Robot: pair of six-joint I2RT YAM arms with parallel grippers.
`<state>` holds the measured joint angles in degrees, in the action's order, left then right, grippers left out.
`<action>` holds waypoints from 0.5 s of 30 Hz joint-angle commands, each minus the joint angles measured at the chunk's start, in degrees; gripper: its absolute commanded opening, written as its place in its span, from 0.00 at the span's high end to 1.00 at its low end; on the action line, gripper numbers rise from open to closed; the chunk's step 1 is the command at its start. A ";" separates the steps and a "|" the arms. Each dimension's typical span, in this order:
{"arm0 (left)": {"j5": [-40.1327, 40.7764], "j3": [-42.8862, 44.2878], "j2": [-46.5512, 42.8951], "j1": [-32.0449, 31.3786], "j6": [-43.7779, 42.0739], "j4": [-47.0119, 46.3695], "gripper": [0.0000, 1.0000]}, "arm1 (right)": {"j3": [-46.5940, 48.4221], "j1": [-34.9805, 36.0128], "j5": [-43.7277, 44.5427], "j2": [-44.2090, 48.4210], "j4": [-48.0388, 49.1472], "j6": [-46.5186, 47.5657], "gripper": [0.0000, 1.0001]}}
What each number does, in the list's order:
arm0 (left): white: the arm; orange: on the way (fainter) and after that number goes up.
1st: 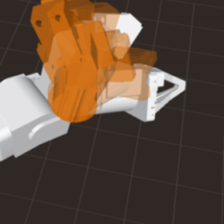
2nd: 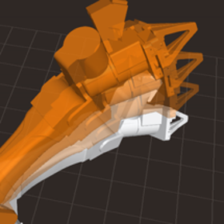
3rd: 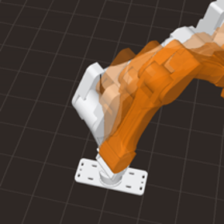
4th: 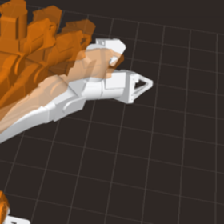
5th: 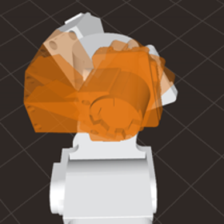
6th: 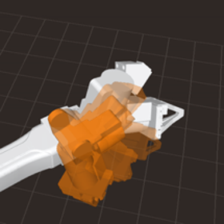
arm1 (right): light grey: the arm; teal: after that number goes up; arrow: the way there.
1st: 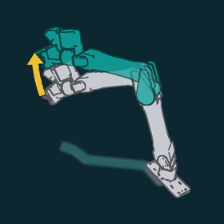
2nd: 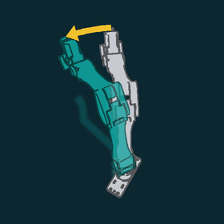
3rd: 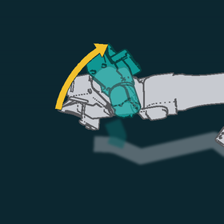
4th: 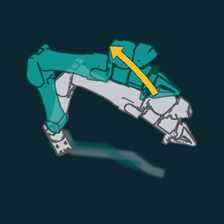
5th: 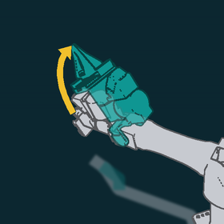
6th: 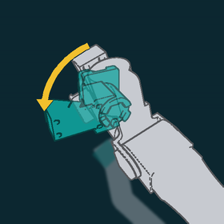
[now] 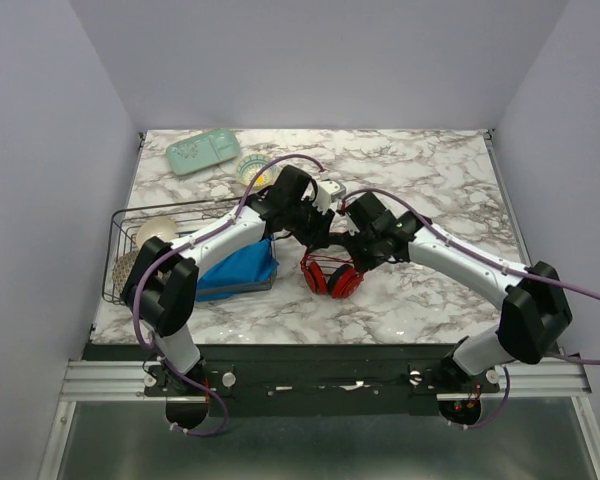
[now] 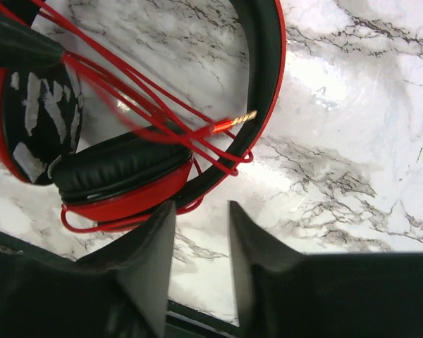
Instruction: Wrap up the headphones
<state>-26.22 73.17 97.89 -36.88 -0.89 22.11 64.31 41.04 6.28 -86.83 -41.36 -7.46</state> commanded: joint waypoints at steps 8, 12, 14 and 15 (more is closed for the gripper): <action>0.20 3.12 0.29 -0.29 -1.49 3.11 0.55 | -1.29 0.10 -0.75 8.15 -6.97 0.17 0.37; 0.29 4.17 -0.76 -0.38 -1.66 4.08 0.50 | -1.21 0.10 1.10 13.15 -5.31 -0.88 0.35; 2.39 4.79 -2.51 -0.38 -2.01 5.13 0.43 | -1.03 0.10 2.93 15.53 -3.91 -1.23 0.30; 3.53 5.05 -3.22 -0.30 -2.45 5.40 0.39 | -1.21 0.10 3.81 16.59 -2.16 -1.41 0.24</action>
<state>-26.00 75.33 97.93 -36.88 -1.93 25.10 62.92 41.04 5.87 -76.49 -45.84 -7.68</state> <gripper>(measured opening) 0.545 0.677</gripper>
